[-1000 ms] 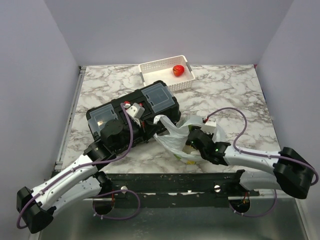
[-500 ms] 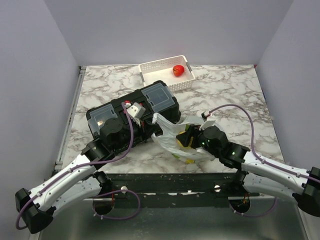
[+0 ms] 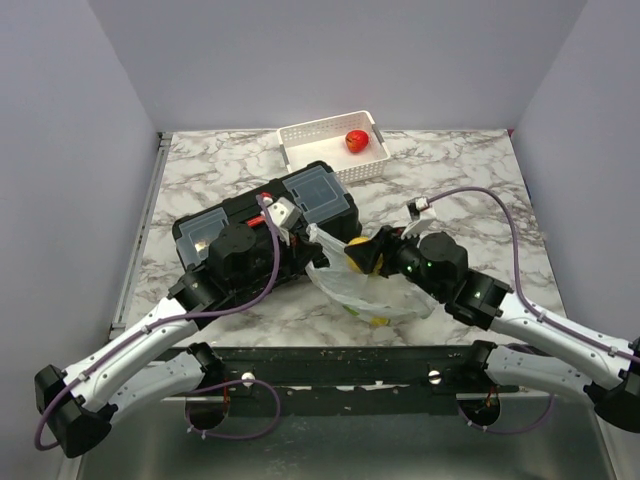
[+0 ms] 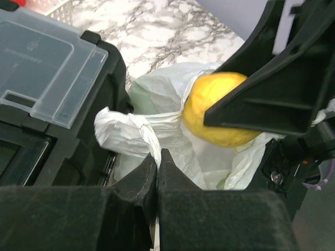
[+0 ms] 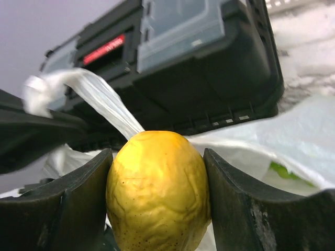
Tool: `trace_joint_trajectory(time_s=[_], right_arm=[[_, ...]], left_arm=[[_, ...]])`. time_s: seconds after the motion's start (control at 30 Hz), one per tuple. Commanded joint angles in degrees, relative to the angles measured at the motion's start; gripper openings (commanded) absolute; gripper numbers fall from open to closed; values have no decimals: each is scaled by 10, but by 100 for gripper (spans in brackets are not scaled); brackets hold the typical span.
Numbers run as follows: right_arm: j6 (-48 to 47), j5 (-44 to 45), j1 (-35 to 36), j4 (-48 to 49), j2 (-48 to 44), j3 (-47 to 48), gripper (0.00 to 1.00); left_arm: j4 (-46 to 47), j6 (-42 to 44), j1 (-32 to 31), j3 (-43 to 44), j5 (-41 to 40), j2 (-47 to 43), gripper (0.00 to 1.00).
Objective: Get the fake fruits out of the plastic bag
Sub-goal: Take out the fake fruit from the plastic bag, then place the fake fruit in the bin.
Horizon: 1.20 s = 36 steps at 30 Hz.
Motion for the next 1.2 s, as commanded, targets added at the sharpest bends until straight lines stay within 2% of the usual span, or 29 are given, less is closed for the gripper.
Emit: trace_joint_trajectory(time_s=[0.0,0.2,0.4,0.53,0.67,0.87,1.17], right_arm=[[-18,-18,0,7,13,56,11],[-26,-7,1,18,46,129,10],[-49,99,0,-27,115,244,6],[-118,178,-4,4,177,295,6],[-203,224,-43,47,289,356,6],[-241,168,-135,101,426,419,6],[-216,69,-244,70,645,582,8]], left_arm=[[6,17,0,-16,6,6,0],[7,49,0,-21,-12,-17,0],[29,71,0,-41,-20,-55,0],[18,86,0,-44,-42,-71,0],[32,83,0,-51,-24,-78,0],[27,78,0,-45,20,-63,0],[11,73,-1,-24,73,-25,0]])
